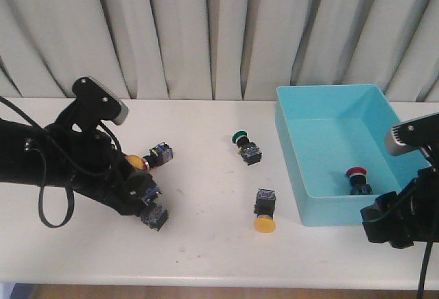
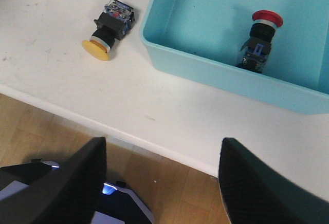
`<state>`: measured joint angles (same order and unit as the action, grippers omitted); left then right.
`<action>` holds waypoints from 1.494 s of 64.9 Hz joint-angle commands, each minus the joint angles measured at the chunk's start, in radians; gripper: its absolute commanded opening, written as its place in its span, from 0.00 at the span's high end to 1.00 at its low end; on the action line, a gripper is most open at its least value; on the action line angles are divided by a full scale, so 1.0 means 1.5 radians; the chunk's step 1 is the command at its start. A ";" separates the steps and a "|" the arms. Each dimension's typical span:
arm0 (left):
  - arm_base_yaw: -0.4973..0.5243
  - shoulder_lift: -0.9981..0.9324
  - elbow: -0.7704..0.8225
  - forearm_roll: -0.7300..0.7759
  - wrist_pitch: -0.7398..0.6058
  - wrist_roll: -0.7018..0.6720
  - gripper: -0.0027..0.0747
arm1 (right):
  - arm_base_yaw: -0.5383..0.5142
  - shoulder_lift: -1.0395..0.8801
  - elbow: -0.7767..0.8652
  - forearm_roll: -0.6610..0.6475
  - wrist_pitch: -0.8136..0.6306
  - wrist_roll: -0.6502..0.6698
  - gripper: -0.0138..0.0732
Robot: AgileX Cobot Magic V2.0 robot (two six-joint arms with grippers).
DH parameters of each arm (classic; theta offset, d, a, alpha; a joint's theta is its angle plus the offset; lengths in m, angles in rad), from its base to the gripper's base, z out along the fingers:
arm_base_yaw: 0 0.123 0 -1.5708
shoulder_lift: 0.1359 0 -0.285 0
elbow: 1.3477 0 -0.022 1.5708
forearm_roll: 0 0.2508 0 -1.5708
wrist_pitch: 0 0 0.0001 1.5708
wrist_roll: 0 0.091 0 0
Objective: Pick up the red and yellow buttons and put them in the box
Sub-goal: 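Pass the yellow-capped button from the left gripper to the right gripper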
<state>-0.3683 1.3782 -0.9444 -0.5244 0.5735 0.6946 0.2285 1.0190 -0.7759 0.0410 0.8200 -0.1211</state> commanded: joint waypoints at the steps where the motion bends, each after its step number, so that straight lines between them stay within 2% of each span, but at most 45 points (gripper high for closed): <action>1: -0.022 -0.026 -0.017 -0.176 0.007 0.180 0.69 | -0.002 -0.001 -0.016 0.016 -0.030 -0.030 0.32; 7: -0.041 -0.026 -0.017 -0.301 0.065 0.349 0.69 | -0.002 0.012 -0.016 0.066 -0.025 -0.098 0.32; 12: -0.053 -0.021 -0.017 -0.394 0.117 0.482 0.69 | -0.002 0.024 -0.016 0.140 -0.017 -0.190 0.32; 20: -0.063 -0.007 -0.017 -0.486 0.201 0.644 0.69 | -0.002 0.049 -0.016 0.265 0.006 -0.381 0.32; 30: -0.067 0.005 -0.017 -0.526 0.275 0.760 0.69 | 0.020 0.075 -0.016 0.391 0.026 -0.691 0.32; 34: -0.067 0.006 -0.017 -0.527 0.293 0.783 0.69 | 0.044 0.085 -0.016 0.445 0.025 -0.778 0.32; 39: -0.067 0.006 -0.017 -0.527 0.295 0.793 0.69 | 0.079 0.095 -0.016 0.485 0.015 -0.848 0.32; 60: -0.067 0.008 -0.017 -0.557 0.292 0.793 0.69 | 0.206 0.115 -0.016 0.507 -0.091 -0.866 0.32; 68: -0.067 0.008 -0.017 -0.576 0.292 0.793 0.69 | 0.223 0.116 -0.016 0.526 -0.132 -0.865 0.32; 80: -0.067 0.008 -0.017 -0.579 0.292 0.793 0.69 | 0.223 0.117 -0.016 0.533 -0.135 -0.866 0.33; 87: -0.067 0.008 -0.017 -0.579 0.292 0.793 0.69 | 0.223 0.117 -0.016 0.533 -0.134 -0.866 0.39; 97: -0.067 0.008 -0.017 -0.579 0.292 0.793 0.69 | 0.223 0.117 -0.016 0.534 -0.133 -0.866 0.52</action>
<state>-0.4644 1.4174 -0.9434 -1.3110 0.9897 1.8825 0.5616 1.2079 -0.7759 0.8042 0.6443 -1.4078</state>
